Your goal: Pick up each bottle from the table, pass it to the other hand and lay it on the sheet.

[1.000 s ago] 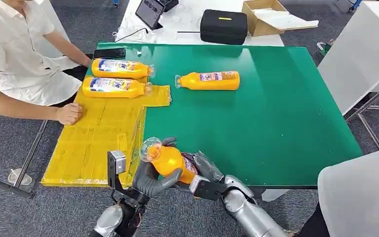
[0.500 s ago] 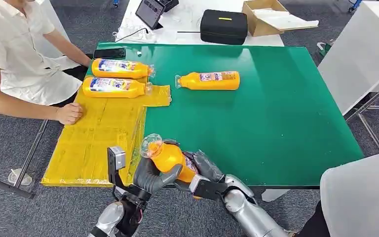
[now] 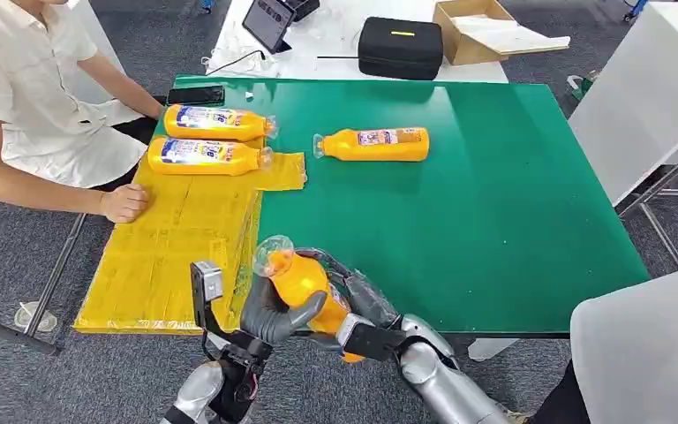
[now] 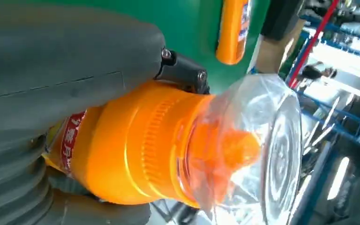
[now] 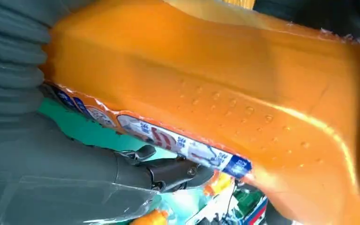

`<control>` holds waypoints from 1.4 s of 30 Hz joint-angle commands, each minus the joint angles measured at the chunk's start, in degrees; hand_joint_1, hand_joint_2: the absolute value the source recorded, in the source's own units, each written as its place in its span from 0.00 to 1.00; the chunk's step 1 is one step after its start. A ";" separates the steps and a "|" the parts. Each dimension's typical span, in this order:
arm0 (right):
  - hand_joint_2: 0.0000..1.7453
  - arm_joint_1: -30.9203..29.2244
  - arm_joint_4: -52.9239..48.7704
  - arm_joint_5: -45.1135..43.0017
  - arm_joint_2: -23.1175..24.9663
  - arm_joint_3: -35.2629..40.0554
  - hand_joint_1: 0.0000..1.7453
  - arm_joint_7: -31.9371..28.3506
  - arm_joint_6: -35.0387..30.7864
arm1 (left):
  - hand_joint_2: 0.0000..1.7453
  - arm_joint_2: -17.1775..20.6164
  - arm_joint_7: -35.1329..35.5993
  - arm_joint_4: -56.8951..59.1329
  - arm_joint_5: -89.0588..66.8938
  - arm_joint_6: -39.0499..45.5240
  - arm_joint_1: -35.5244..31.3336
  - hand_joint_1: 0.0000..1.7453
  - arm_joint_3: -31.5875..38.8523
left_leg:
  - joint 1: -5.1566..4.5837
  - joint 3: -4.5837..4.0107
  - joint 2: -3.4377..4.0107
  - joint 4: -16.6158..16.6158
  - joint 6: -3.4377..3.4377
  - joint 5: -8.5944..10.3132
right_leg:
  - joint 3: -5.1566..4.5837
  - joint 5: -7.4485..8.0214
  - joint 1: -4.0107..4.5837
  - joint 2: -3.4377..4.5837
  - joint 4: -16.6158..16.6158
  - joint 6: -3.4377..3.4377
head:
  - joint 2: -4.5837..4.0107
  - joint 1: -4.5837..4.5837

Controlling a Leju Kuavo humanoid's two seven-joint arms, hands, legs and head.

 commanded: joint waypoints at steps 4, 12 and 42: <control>1.00 1.14 -4.25 3.18 0.91 -0.37 0.00 0.65 -6.57 | 1.00 0.31 0.64 -3.12 0.98 6.17 0.73 1.00 3.01 | -0.03 0.31 0.15 -0.01 0.05 -0.13 | 0.25 -0.11 0.01 0.04 0.02 -0.12 | -0.02 0.02; 1.00 1.14 -4.25 3.18 0.91 -0.37 0.00 0.65 -6.57 | 1.00 0.31 0.64 -3.12 0.98 6.17 0.73 1.00 3.01 | -0.04 0.16 0.11 -0.02 0.04 -0.06 | 0.11 -0.04 -0.01 0.03 0.00 -0.08 | -0.02 0.02; 0.00 12.55 -13.59 17.27 -4.66 -13.46 0.00 4.69 -23.90 | 1.00 3.60 -6.00 -14.32 -36.08 34.14 5.58 1.00 7.97 | -0.03 0.12 -0.10 -0.05 0.04 -0.06 | 0.11 -0.11 0.00 -0.20 -0.04 -0.10 | -0.02 0.02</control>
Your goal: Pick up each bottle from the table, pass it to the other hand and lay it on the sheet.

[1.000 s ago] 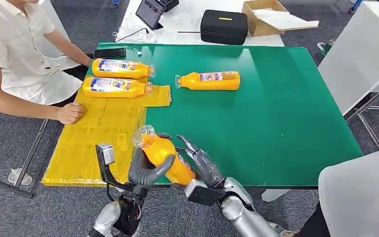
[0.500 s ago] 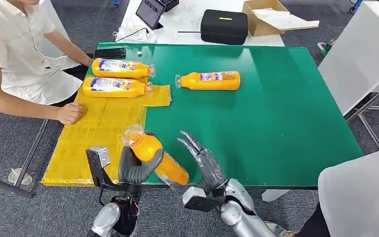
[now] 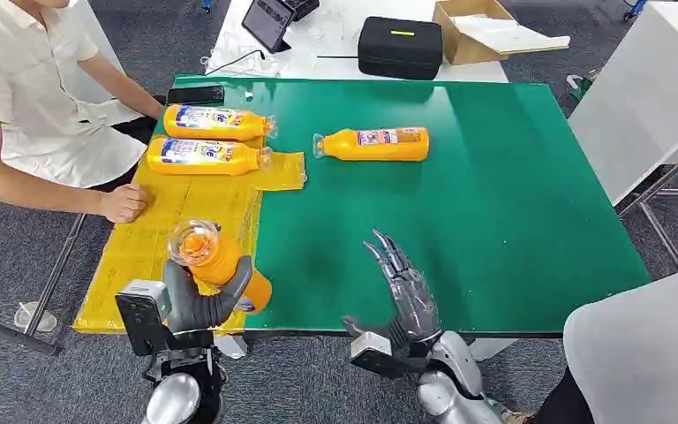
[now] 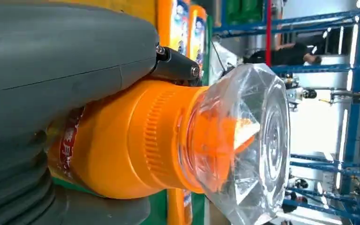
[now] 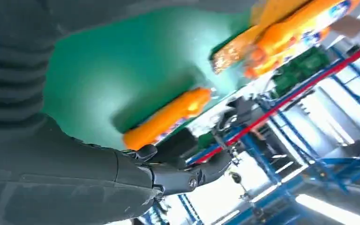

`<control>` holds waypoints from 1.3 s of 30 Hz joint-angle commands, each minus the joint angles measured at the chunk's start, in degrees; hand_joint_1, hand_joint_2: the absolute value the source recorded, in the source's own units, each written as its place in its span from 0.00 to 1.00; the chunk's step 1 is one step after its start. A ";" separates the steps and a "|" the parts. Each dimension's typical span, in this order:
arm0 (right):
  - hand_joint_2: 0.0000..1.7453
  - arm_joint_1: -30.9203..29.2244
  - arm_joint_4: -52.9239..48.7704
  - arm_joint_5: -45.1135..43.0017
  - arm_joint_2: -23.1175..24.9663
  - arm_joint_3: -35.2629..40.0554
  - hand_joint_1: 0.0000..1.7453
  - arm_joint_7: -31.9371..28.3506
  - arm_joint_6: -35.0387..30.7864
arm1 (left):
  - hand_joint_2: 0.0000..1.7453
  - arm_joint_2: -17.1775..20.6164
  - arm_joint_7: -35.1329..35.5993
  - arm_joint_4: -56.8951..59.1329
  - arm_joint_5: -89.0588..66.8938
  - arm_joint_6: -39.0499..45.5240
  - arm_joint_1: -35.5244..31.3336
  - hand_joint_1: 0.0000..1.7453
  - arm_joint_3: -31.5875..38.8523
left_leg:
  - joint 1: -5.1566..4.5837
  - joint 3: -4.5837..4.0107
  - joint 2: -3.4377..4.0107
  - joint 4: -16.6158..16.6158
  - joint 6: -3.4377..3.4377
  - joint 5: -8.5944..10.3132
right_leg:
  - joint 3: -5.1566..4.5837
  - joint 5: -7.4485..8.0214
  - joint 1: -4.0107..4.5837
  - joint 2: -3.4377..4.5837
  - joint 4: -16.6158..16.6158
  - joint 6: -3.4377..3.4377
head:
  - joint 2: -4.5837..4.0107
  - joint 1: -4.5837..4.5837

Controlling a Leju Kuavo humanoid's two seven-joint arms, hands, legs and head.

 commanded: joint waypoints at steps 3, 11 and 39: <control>0.00 -1.29 1.26 0.16 -0.31 -5.23 0.00 -3.08 5.47 | 1.00 3.62 3.36 7.41 -31.76 14.09 -4.64 1.00 0.04 | -0.03 0.13 0.05 -0.04 0.03 -0.01 | 0.12 -0.02 -0.01 0.00 0.00 -0.06 | 0.00 0.02; 0.00 -8.89 10.04 -2.01 2.79 -3.39 0.00 -5.75 8.84 | 1.00 2.57 16.51 34.76 -58.60 9.88 -20.30 1.00 -3.25 | -0.02 0.24 -0.07 -0.14 0.01 0.26 | 0.26 0.07 0.01 -0.13 -0.09 -0.10 | 0.00 0.02; 1.00 -15.51 22.07 -6.58 7.22 0.50 0.00 -10.36 8.76 | 1.00 -0.32 15.88 62.45 -50.95 -22.23 -33.67 0.86 -7.05 | -0.02 0.19 0.26 -0.10 -0.01 0.23 | 0.15 0.18 0.00 0.20 -0.03 0.02 | 0.00 0.02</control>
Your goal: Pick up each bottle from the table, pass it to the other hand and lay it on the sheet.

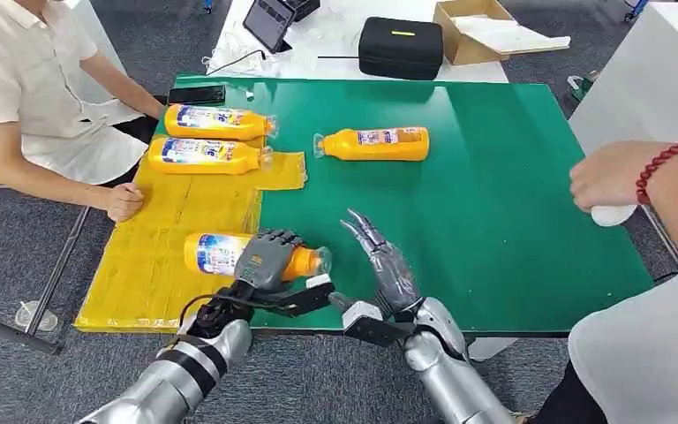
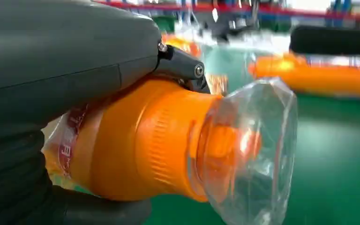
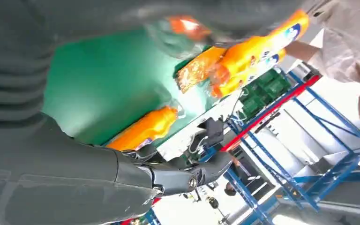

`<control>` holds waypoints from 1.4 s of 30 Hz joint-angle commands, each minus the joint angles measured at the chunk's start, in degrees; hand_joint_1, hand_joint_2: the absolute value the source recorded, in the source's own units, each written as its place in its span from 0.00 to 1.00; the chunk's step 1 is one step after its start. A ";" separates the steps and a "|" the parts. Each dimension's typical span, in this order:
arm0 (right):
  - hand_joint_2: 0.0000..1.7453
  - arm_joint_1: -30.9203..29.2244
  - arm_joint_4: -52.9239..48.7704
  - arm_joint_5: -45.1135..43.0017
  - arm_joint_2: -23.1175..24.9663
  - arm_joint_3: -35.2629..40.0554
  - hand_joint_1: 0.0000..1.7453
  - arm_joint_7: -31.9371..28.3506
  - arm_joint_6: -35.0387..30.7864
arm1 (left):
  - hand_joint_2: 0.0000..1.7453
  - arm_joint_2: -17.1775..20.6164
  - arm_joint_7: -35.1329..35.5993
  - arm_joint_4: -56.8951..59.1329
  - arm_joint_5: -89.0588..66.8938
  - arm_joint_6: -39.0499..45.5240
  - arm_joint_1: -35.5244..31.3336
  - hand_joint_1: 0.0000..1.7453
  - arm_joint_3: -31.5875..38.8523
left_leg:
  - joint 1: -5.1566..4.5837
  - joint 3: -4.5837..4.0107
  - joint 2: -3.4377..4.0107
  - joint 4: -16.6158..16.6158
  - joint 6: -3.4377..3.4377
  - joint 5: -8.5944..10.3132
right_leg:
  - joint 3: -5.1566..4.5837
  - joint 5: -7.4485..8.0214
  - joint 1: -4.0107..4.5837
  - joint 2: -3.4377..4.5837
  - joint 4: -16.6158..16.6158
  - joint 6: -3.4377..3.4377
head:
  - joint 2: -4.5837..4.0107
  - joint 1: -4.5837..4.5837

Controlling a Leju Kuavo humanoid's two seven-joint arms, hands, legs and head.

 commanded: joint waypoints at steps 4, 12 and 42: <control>1.00 -3.99 9.41 -1.88 1.17 3.38 0.00 -0.68 -1.01 | 1.00 0.99 2.16 11.50 5.09 -5.57 -3.88 0.52 0.13 | -0.02 0.47 0.22 -0.09 0.01 -0.07 | 0.38 0.01 0.00 0.18 -0.06 -0.07 | 0.00 0.00; 1.00 -3.91 9.39 -2.23 1.04 3.60 0.00 -0.68 -0.97 | 1.00 0.86 3.87 11.72 5.82 -6.21 -4.13 0.00 0.70 | -0.06 0.63 0.38 -0.14 0.05 -0.08 | 0.43 0.02 0.00 0.21 -0.03 -0.18 | 0.00 0.00; 1.00 -1.80 9.31 -3.84 -0.24 3.83 0.00 -0.68 -3.75 | 1.00 -0.71 -14.82 -4.32 28.16 -10.21 3.78 0.00 8.17 | -0.01 0.29 0.08 -0.03 -0.02 -0.01 | 0.20 0.02 0.01 0.00 0.04 -0.20 | 0.00 0.02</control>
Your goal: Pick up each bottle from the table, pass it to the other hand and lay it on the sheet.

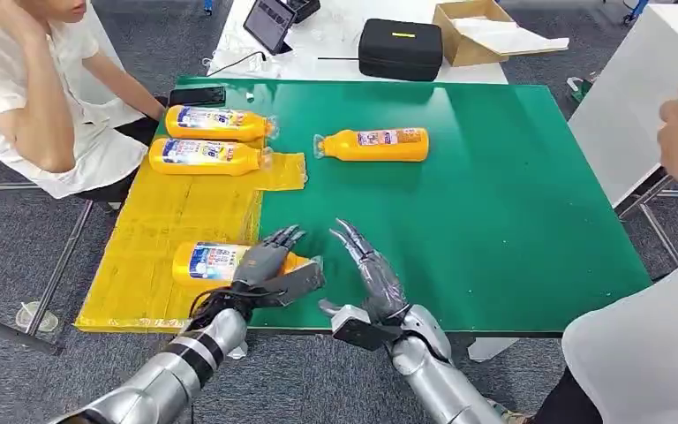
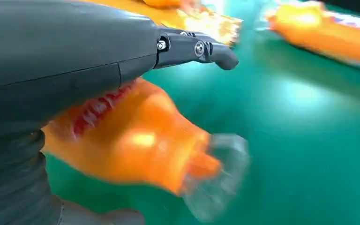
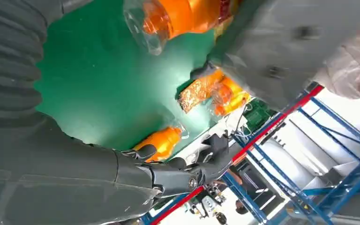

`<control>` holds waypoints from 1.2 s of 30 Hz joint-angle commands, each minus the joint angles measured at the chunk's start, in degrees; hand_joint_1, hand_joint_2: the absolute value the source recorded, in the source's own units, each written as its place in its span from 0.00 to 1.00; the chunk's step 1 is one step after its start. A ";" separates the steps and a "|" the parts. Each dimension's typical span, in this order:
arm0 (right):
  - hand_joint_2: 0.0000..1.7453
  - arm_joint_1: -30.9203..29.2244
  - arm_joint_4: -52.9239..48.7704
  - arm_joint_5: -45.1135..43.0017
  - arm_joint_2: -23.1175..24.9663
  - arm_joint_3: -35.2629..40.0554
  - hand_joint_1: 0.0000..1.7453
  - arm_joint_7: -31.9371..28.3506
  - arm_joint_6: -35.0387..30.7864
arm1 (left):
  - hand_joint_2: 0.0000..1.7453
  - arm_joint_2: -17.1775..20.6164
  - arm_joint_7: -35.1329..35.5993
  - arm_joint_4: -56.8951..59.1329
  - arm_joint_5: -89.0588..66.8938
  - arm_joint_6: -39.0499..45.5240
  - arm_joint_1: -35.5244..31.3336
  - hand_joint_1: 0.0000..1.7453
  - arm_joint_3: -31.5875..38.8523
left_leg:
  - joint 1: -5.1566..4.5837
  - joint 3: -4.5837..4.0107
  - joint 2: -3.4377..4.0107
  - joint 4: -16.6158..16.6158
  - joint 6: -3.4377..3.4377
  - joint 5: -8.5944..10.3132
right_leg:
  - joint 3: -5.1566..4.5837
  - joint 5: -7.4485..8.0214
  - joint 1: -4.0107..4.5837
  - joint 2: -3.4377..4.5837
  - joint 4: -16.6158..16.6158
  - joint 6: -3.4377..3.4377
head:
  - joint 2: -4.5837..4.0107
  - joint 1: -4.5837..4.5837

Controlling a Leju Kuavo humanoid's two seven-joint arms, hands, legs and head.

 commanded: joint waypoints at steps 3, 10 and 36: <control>1.00 -0.16 1.84 -0.48 -1.60 0.42 0.00 -0.05 -1.14 | 1.00 1.19 -6.76 -16.68 18.21 -9.24 6.69 0.00 2.95 | -0.03 0.01 0.05 -0.02 0.03 -0.04 | 0.00 -0.04 -0.01 -0.02 -0.01 -0.06 | 0.00 0.00; 1.00 0.24 1.32 -0.06 -1.83 0.01 0.00 -0.05 -1.22 | 1.00 1.98 -5.93 -21.51 20.45 -6.22 7.62 0.00 -0.03 | -0.02 -0.07 0.07 -0.01 0.04 -0.05 | -0.10 -0.04 0.01 -0.01 0.01 -0.07 | 0.00 0.00; 0.00 9.29 -7.80 18.59 -9.43 -30.02 0.00 9.28 -17.23 | 1.00 2.71 -2.12 -43.84 39.20 20.53 25.93 0.00 -5.66 | -0.18 -0.14 -0.11 -0.04 0.18 -0.19 | -0.12 -0.19 -0.13 -0.15 -0.06 0.09 | 0.00 0.00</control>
